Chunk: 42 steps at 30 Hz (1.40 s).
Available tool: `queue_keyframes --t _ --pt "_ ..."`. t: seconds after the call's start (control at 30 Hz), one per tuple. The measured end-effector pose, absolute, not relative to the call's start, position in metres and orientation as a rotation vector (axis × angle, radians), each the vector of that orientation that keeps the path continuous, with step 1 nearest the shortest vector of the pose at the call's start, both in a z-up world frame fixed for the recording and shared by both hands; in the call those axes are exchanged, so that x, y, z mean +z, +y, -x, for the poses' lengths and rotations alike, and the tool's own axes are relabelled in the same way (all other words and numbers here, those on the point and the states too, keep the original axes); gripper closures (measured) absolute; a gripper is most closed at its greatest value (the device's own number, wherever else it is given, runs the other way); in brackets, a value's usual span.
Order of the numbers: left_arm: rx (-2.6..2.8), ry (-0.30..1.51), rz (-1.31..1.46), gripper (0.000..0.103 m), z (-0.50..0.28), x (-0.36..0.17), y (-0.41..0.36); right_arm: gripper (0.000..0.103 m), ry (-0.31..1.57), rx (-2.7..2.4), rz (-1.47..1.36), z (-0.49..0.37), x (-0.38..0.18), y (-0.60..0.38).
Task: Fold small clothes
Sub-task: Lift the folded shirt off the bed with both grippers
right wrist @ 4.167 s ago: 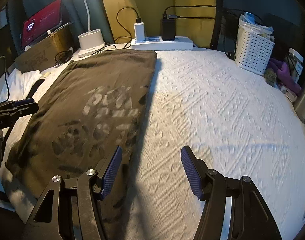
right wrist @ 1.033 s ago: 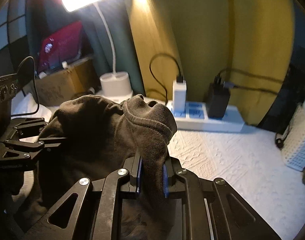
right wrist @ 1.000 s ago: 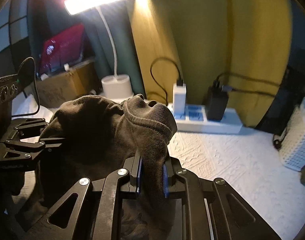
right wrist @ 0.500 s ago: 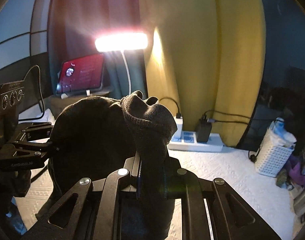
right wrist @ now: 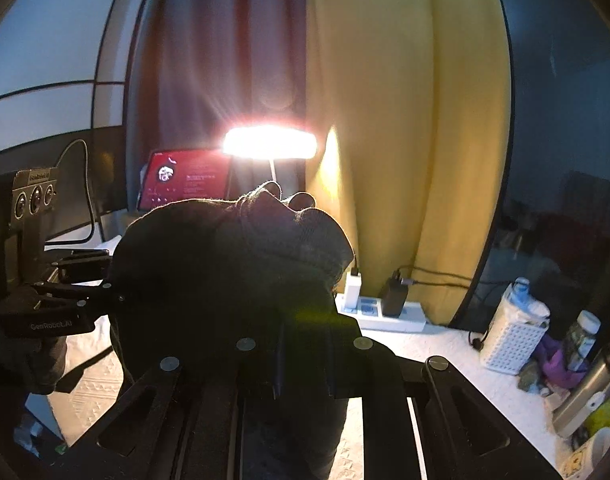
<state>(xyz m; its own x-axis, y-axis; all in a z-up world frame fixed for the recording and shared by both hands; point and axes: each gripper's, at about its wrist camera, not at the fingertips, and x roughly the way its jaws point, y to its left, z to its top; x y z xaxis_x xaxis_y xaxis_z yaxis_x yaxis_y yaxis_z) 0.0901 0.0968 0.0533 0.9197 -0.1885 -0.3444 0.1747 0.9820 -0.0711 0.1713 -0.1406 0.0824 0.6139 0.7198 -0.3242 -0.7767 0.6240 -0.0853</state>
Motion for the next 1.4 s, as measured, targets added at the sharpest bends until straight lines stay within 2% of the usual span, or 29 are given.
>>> queue_keyframes --t 0.7,1.03,1.4 --pt "-0.057 0.195 -0.015 0.080 0.020 0.112 0.130 0.088 0.003 0.980 0.291 -0.047 0.160 -0.134" --pt "0.017 0.265 -0.009 0.080 0.046 0.095 0.155 0.088 0.039 1.101 0.330 -0.010 0.142 -0.102" --pt "0.019 0.461 0.060 0.080 -0.025 0.029 0.184 0.088 0.287 1.033 0.301 -0.096 0.074 -0.068"
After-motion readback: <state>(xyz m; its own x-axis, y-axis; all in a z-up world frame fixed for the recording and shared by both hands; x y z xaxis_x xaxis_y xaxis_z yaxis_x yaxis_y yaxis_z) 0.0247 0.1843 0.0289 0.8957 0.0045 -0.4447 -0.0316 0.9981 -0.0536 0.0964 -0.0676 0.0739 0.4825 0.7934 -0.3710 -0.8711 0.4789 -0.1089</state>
